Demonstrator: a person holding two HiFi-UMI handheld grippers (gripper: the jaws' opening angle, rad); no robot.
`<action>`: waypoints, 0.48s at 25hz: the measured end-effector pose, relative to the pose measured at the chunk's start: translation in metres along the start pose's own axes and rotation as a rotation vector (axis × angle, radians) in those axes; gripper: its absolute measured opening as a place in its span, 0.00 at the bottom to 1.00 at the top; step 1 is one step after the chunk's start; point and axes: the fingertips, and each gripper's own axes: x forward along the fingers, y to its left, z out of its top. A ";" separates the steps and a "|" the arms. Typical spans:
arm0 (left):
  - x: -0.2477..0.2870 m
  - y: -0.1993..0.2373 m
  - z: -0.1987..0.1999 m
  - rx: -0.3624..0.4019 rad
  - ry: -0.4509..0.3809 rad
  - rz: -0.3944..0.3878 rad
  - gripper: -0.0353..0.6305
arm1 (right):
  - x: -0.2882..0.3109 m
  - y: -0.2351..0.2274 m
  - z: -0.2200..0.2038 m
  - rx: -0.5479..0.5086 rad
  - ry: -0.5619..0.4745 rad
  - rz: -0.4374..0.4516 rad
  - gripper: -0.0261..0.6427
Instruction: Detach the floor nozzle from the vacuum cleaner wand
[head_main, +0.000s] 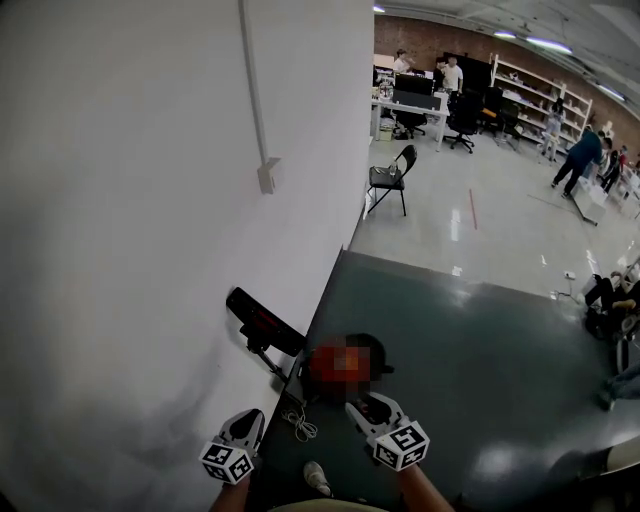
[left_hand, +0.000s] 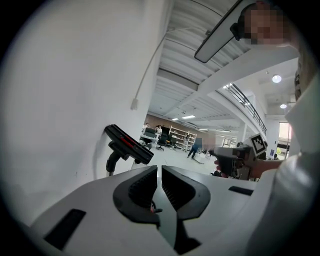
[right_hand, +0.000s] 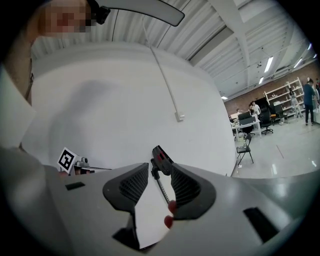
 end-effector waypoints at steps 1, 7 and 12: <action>0.003 0.006 0.002 -0.002 -0.001 -0.003 0.08 | 0.006 -0.001 0.002 -0.002 0.002 0.000 0.23; 0.013 0.029 0.013 -0.014 -0.013 -0.030 0.08 | 0.033 -0.009 0.007 -0.003 0.018 -0.016 0.23; 0.023 0.057 0.007 -0.034 -0.020 -0.014 0.08 | 0.064 -0.015 0.016 0.042 -0.001 -0.025 0.23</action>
